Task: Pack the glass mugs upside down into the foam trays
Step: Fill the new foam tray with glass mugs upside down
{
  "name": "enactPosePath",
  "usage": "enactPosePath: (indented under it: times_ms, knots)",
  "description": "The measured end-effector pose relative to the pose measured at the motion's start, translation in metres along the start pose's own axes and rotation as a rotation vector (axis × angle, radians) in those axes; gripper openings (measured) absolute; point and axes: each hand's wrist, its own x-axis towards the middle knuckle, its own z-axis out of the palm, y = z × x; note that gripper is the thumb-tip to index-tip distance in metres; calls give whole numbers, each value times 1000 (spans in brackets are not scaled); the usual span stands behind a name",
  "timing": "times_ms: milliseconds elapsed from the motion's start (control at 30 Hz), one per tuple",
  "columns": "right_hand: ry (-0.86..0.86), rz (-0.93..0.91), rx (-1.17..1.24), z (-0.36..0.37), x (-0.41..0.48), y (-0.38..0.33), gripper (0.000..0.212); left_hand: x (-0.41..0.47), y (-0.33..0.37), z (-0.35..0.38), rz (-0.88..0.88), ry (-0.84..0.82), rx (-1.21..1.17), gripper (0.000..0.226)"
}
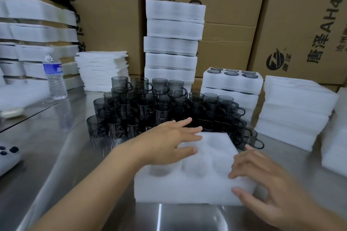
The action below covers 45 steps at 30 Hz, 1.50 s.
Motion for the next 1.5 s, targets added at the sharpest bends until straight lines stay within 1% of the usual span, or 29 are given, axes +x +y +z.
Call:
enactPosePath:
  times_ms: [133, 200, 267, 333, 467, 533, 600, 700, 767, 867, 1033, 1133, 1233, 1367, 1433, 1500]
  knots:
    - [51, 95, 60, -3, 18, 1, 25, 21, -18, 13, -89, -20, -96, 43]
    - [64, 153, 102, -3, 31, 3, 24, 22, -25, 26, -95, -46, -114, 43]
    - [53, 195, 123, -2, 48, 5, 17, 22, -29, 33, -87, -51, -131, 44]
    - [21, 217, 131, 0, 70, 6, 11, 23, -31, 35, -87, -48, -127, 46]
    - [-104, 332, 257, 13, 121, 7, 11, 23, -30, 33, -71, -56, -107, 45]
    - [-171, 378, 283, 28, 146, 12, 10, 21, -29, 32, -60, -50, -102, 43]
    - [-226, 382, 246, 45, 166, 16, 17, 21, -28, 31, -52, -39, -103, 42]
    - [-304, 356, 189, 69, 183, 23, 36, 20, -26, 29, -51, -29, -121, 41]
    - [-320, 353, 192, 84, 183, 27, 44, 20, -27, 29, -55, -15, -129, 40]
    - [-288, 364, 251, 100, 173, 32, 43, 20, -27, 28, -63, 3, -137, 38]
    - [-181, 351, 299, 105, 168, 37, 25, 20, -26, 29, -45, 52, -172, 35]
    - [-144, 338, 325, 107, 168, 34, 17, 20, -25, 28, -50, 58, -178, 33]
    - [-108, 342, 340, 102, 165, 32, 12, 20, -24, 28, -44, 78, -197, 32]
    - [-11, 372, 357, 86, 158, 29, 8, 20, -26, 27, -49, 81, -202, 32]
    - [1, 417, 432, 79, 155, 28, 13, 20, -27, 28, -57, 62, -199, 32]
    - [16, 503, 616, 75, 150, 26, 16, 21, -27, 29, -62, 49, -217, 32]
